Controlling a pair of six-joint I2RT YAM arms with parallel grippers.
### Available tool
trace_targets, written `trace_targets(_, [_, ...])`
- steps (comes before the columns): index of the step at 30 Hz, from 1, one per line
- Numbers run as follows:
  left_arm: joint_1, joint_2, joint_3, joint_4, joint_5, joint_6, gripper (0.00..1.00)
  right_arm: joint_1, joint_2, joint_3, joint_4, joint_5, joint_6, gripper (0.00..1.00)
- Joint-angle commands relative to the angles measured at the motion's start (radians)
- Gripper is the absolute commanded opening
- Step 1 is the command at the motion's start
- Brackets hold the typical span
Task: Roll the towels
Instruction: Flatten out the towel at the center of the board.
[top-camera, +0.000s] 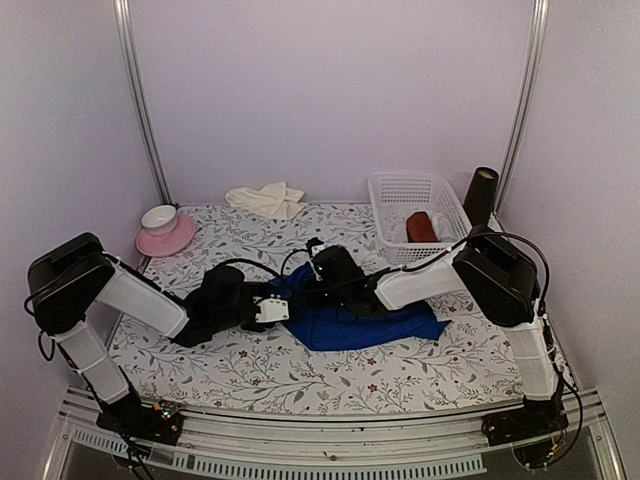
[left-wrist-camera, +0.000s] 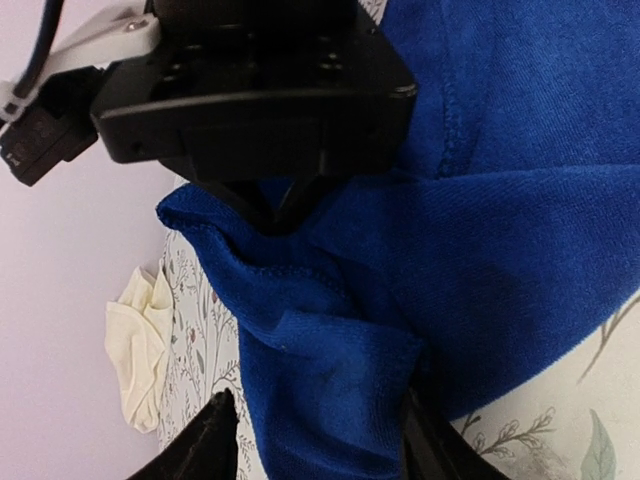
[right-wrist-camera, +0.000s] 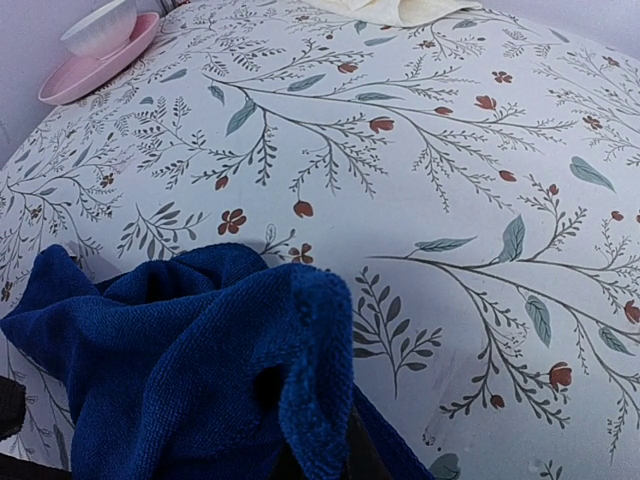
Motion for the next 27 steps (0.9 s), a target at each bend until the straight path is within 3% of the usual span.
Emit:
trace_targets(1, [-0.014,0.017,0.016,0.007,0.028,-0.012,0.55,-0.002,-0.001,0.018,-0.002,-0.010,0.009,0.04])
trace_targets(5, [-0.014,0.050,0.025,0.020,-0.004,-0.007,0.46,-0.002,-0.003,0.020,-0.002,-0.015,0.009,0.04])
trace_targets(12, [-0.013,0.066,0.044,0.036,-0.038,-0.043,0.00,-0.002,-0.006,0.018,-0.002,-0.009,0.001,0.05])
trace_targets(17, [0.014,-0.047,0.067,-0.075,0.017,-0.115,0.00,-0.014,-0.022,-0.001,0.003,-0.019,-0.031,0.08])
trace_targets(22, [0.111,-0.208,0.143,-0.361,0.250,-0.232,0.00,-0.028,-0.090,-0.094,0.115,-0.078,-0.116,0.18])
trace_targets(27, [0.148,-0.264,0.217,-0.602,0.344,-0.321,0.00,-0.025,-0.170,-0.249,0.330,-0.180,-0.316,0.42])
